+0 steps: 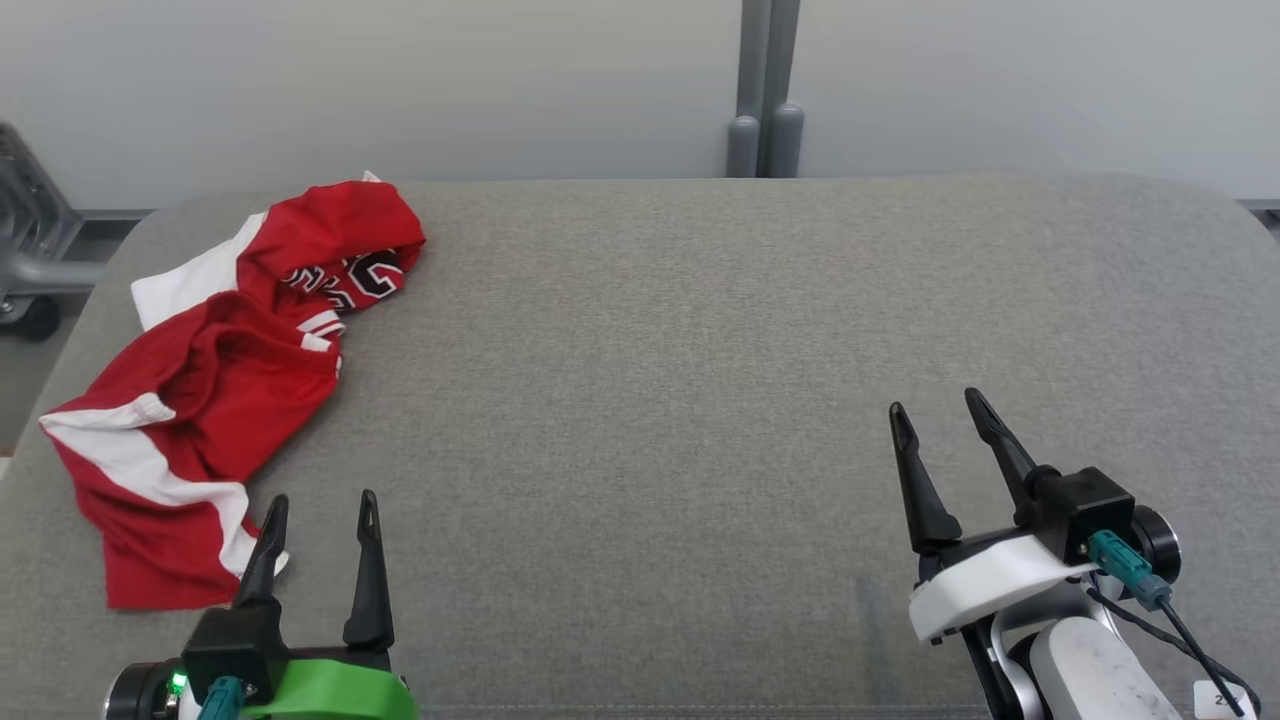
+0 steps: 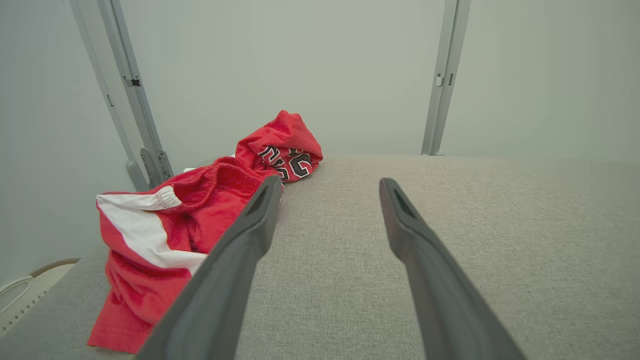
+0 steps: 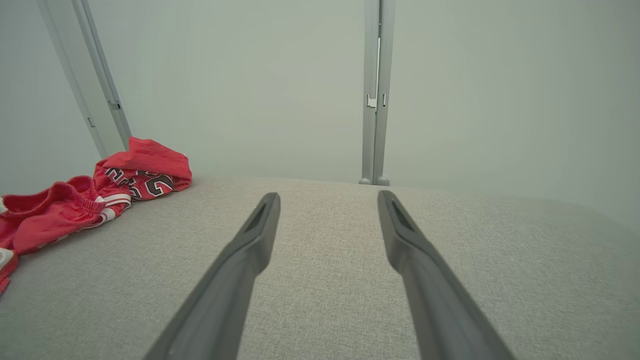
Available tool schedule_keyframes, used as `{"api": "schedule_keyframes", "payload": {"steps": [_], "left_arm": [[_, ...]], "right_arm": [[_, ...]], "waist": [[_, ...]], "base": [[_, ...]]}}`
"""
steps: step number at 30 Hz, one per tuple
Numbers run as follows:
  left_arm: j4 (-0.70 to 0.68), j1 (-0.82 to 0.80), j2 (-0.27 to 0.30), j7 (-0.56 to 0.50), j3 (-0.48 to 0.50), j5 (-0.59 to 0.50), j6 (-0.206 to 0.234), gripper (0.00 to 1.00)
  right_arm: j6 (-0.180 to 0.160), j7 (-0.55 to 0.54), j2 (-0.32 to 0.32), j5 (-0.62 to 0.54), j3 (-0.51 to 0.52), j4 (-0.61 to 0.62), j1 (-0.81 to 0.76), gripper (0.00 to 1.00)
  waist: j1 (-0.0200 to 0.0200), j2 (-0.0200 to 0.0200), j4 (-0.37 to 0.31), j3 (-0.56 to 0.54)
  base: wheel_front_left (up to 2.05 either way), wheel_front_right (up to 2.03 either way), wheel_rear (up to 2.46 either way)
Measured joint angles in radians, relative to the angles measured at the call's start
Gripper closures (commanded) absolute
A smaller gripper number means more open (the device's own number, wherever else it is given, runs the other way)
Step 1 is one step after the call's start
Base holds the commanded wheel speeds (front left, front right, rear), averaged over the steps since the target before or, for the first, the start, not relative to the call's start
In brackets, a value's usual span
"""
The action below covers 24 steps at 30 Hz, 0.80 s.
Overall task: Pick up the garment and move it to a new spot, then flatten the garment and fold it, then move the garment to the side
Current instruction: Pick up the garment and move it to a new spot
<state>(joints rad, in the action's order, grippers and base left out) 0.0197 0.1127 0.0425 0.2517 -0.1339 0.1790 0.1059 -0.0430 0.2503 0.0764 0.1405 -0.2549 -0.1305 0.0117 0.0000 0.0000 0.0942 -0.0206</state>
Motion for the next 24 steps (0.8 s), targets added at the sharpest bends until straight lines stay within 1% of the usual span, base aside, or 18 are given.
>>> {"api": "schedule_keyframes", "payload": {"steps": [7,11,17,18,24], "left_arm": [[-0.001,0.000,0.000,0.000,0.028,0.000,0.000,0.00],[-0.001,0.000,0.000,0.000,0.036,0.000,0.001,0.00],[0.002,0.001,0.000,0.000,0.027,0.000,0.001,0.00],[0.004,0.001,0.000,0.000,0.025,0.000,0.001,0.00],[0.001,0.005,0.001,0.000,0.060,0.000,0.002,0.00]], "right_arm": [[0.025,0.000,-0.006,0.000,-0.019,-0.001,0.001,0.00],[0.032,0.000,-0.008,0.000,-0.023,-0.004,0.001,0.00],[0.033,0.000,-0.012,0.001,-0.013,-0.005,0.001,0.00],[0.032,0.000,-0.012,0.001,-0.011,-0.005,0.001,0.00],[0.034,0.000,-0.018,0.001,-0.033,-0.009,0.001,0.00]], "waist": [[0.0000,0.0000,0.085,-0.002],[0.0000,0.0000,0.139,-0.005],[0.0000,0.0000,0.221,-0.013],[0.0000,0.0000,0.249,-0.015],[0.0000,0.0000,0.310,-0.024]], "base": [[0.00,0.00,0.00],[0.00,0.00,0.00],[0.00,0.00,0.00],[0.00,0.00,0.00],[0.00,0.00,0.00]]}}
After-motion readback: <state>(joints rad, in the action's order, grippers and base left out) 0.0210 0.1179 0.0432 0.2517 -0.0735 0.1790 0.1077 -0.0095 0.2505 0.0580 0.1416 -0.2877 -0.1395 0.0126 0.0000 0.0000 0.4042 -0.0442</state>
